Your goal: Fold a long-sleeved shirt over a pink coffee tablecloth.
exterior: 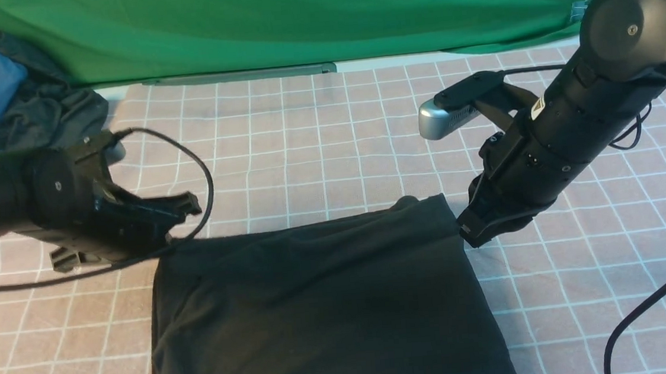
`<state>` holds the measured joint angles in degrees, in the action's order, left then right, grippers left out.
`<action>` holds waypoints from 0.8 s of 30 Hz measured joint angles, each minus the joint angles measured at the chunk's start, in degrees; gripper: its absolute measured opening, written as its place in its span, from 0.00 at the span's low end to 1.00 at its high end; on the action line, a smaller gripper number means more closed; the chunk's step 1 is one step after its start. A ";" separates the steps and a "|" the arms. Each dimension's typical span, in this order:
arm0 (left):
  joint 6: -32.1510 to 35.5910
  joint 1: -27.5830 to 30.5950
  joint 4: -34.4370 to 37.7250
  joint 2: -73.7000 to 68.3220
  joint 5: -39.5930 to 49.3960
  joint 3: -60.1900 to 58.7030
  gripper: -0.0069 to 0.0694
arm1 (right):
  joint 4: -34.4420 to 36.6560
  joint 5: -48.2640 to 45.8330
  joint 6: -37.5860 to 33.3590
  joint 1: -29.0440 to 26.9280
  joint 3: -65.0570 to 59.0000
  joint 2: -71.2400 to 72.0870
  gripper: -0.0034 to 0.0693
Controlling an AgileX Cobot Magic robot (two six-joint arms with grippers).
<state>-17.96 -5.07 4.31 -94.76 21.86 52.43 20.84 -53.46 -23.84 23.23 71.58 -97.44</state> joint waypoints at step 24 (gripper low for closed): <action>3.53 0.00 0.91 24.46 12.32 4.97 0.26 | -12.65 11.68 10.61 0.00 -0.52 29.16 0.10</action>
<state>-14.44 -5.07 5.22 -70.30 34.17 57.40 8.19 -41.79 -13.23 23.23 71.05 -68.27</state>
